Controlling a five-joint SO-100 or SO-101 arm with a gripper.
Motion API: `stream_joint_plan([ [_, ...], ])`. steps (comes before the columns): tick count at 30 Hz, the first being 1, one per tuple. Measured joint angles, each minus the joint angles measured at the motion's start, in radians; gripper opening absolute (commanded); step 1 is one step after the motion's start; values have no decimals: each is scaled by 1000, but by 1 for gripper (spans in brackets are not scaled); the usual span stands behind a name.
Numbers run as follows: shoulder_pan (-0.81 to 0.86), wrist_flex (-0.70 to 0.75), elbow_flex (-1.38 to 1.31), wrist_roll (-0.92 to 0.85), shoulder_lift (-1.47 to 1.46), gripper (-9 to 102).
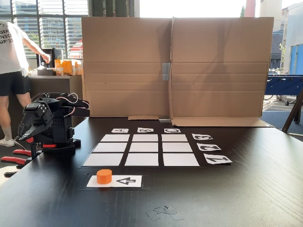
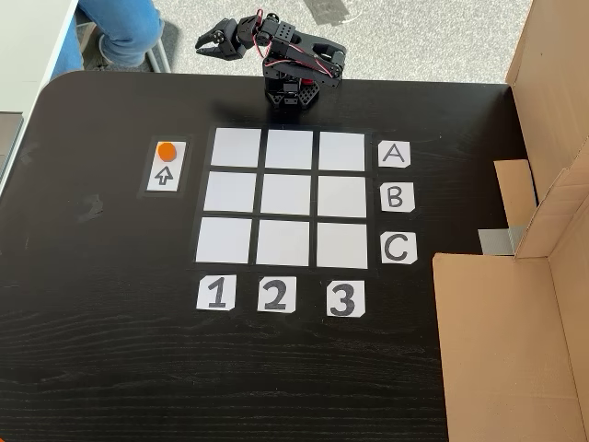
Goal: Pick up the round, orange token and place it in the grid on square A3.
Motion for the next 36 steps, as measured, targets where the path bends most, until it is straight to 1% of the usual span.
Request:
stream_joint_plan([
  [25,0,0,0,0,0,0],
  [36,0,2,-35,0,-37,5],
])
